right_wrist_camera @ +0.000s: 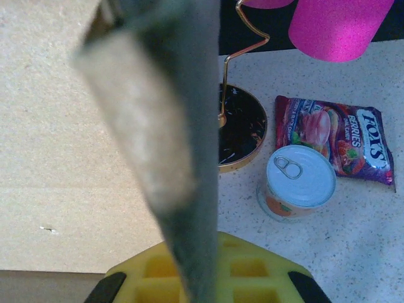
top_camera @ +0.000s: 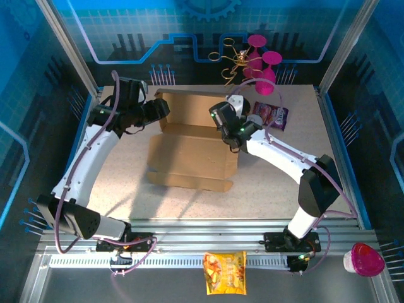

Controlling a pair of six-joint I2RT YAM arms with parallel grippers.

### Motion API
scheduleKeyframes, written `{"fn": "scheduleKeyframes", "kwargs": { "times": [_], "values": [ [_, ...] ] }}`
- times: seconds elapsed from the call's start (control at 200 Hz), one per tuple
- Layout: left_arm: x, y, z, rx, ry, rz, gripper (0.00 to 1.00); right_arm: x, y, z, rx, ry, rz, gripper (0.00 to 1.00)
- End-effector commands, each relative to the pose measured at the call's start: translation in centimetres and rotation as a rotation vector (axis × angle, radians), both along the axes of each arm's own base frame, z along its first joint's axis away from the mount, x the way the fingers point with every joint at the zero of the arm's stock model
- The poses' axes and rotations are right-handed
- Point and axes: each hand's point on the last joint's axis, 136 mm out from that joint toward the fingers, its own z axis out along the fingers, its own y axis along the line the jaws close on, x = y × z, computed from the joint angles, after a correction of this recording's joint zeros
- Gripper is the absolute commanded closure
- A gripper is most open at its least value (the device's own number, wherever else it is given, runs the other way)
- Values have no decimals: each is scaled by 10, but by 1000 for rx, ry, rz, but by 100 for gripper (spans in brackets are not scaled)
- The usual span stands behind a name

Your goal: Fold the paper box

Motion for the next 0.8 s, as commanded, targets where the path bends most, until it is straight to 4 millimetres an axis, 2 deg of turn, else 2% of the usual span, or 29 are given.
{"fn": "scheduleKeyframes", "kwargs": {
  "times": [0.0, 0.15, 0.26, 0.355, 0.4, 0.43, 0.445, 0.61, 0.725, 0.795],
  "values": [
    [-12, -6, -10, -20, 61, -15, 34, 6, 3, 15, 67, -32, -34, 100],
    [-19, -13, -14, 38, 59, -113, 31, 3, 6, 12, 77, -17, -39, 100],
    [-23, -9, -28, 131, 96, -164, 30, 1, 7, 10, 78, -9, -35, 100],
    [-23, -2, -23, 185, 56, -169, 26, 0, 7, 9, 75, -4, -33, 100],
    [-23, 3, -18, 200, 38, -154, 20, 0, 6, 10, 72, -2, -37, 100],
    [-23, 5, -14, 200, 27, -144, 3, -1, 5, 10, 71, 0, -39, 100],
    [-23, 5, -12, 195, 25, -144, 1, 0, 4, 10, 73, 0, -41, 100],
    [-23, 4, 9, 139, -23, -125, 1, -1, -4, 9, 91, 13, -65, 100],
    [-24, 11, 32, 15, -86, -21, 7, 1, -9, 9, 130, 24, -91, 100],
    [-28, 16, 34, -96, -62, 56, 11, 2, -12, 7, 169, 40, -121, 100]
  ]
}}
